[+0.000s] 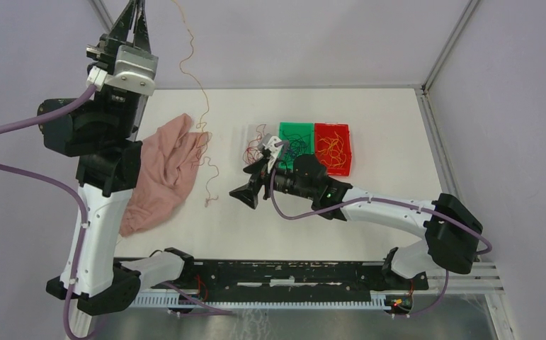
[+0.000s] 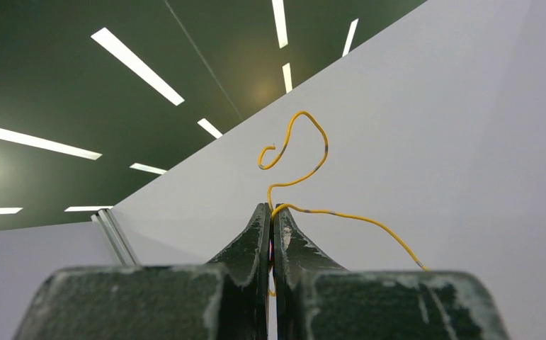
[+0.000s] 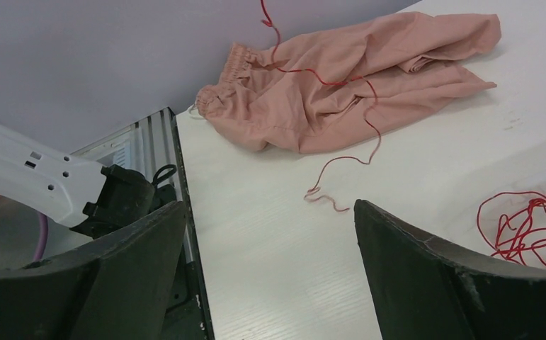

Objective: Untangle the cables
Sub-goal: Untie the cable.

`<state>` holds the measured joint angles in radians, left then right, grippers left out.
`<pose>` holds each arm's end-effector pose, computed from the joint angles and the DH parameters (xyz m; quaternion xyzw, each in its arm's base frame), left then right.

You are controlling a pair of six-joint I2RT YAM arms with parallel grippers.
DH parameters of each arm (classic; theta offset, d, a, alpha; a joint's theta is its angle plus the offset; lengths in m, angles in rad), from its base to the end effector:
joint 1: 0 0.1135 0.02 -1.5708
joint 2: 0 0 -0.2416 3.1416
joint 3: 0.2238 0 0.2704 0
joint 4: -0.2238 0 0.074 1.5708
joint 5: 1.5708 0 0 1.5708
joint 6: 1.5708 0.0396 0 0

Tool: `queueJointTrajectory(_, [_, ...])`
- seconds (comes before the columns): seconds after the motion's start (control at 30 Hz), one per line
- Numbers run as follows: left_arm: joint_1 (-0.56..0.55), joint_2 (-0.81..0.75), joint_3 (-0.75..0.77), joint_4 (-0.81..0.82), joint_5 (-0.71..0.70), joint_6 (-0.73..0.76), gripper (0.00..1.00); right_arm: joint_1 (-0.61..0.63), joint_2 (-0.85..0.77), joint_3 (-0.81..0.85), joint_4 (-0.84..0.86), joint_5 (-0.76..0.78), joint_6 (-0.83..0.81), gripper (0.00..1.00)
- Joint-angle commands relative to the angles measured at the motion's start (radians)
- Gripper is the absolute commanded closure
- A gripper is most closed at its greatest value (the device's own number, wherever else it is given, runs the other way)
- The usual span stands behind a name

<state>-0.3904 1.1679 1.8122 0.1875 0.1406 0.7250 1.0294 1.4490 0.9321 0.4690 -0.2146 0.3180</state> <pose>0.1609 -0.0722 0.6258 0.2462 0.2710 0.1299 0.9214 0.1794 0.3146 0.2698 -0.3199 0.6489 0.4886 0.4878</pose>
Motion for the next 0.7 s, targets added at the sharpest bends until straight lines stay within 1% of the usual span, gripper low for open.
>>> queueJointTrajectory(0.0, [-0.004,-0.029,-0.008,0.017,0.016,-0.040,0.97,-0.026,-0.017,0.040,0.084,-0.057,0.023,0.05])
queueJointTrajectory(0.17, [-0.005,-0.031,-0.015,0.017,0.020,-0.047,0.97,-0.053,0.045,0.141,0.080,-0.096,0.075,0.04])
queueJointTrajectory(0.33, [-0.005,-0.036,-0.023,0.017,0.025,-0.050,0.97,-0.067,0.112,0.190,0.184,-0.138,0.158,0.05])
queueJointTrajectory(0.4, [-0.004,-0.037,-0.027,0.019,0.029,-0.043,0.97,-0.067,0.141,0.215,0.216,-0.172,0.192,0.07])
queueJointTrajectory(0.47, [-0.004,-0.039,-0.030,0.024,0.032,-0.042,0.97,-0.066,0.174,0.246,0.226,-0.183,0.228,0.11])
queueJointTrajectory(0.5, [-0.004,-0.039,-0.029,0.024,0.034,-0.044,0.97,-0.067,0.191,0.259,0.229,-0.179,0.238,0.14])
queueJointTrajectory(0.57, [-0.005,-0.040,-0.032,0.026,0.035,-0.047,0.97,-0.070,0.221,0.276,0.234,-0.180,0.248,0.27])
queueJointTrajectory(0.6, [-0.005,-0.042,-0.033,0.027,0.036,-0.047,0.97,-0.072,0.232,0.280,0.237,-0.182,0.250,0.39])
queueJointTrajectory(0.67, [-0.005,-0.045,-0.034,0.029,0.040,-0.041,0.97,-0.078,0.248,0.271,0.252,-0.187,0.263,0.68])
